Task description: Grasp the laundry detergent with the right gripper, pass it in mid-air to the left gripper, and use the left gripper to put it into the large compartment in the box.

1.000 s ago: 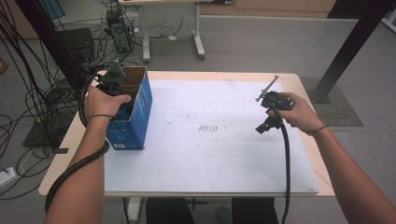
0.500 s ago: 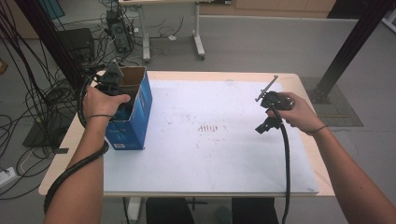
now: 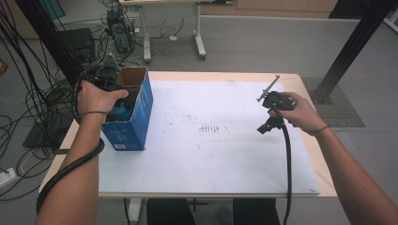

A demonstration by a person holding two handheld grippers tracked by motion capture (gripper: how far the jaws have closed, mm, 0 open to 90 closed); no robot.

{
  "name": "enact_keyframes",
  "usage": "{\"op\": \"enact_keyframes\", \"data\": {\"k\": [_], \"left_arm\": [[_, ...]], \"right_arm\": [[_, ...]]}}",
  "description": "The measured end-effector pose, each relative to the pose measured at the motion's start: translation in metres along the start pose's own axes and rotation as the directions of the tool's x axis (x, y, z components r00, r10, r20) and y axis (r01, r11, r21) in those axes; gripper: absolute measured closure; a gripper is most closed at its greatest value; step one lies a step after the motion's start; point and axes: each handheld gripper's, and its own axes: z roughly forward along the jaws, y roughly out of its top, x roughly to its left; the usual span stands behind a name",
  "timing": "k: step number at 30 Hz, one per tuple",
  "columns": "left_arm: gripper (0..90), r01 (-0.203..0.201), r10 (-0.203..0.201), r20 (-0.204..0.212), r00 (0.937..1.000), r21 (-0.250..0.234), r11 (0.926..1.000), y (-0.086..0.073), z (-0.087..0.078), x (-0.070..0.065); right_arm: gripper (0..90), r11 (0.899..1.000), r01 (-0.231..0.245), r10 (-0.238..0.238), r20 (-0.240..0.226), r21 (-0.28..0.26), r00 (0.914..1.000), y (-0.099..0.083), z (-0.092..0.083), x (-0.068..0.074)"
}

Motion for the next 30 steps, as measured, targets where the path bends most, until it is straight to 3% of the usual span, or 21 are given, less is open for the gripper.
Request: {"op": "enact_keyframes", "data": {"k": [11, 17, 20, 30], "left_arm": [[32.3, -0.03, 0.031, 0.016, 0.9994, -0.033, 0.999, -0.002, -0.03, -0.004], [29.1, -0.051, 0.053, 0.05, 0.9974, -0.039, 0.9979, -0.005, -0.048, -0.01], [26.4, -0.077, 0.077, 0.025, 0.9967, -0.033, 0.9965, -0.006, -0.056, -0.017], [19.9, -0.162, 0.165, 0.064, 0.9843, -0.042, 0.9859, -0.013, -0.077, -0.046]], "right_arm": [[6.4, 1.0, 0.006, -0.006, -0.003, -0.001, 1.0, 0.003, 0.001, 0.002], [6.3, 1.0, 0.012, -0.012, 0.001, 0.0, 0.9999, 0.004, -0.001, 0.002], [6.2, 1.0, 0.005, -0.005, 0.001, -0.001, 1.0, 0.004, -0.001, 0.002], [6.1, 1.0, 0.005, -0.005, -0.002, 0.007, 1.0, 0.004, -0.001, 0.0]]}}
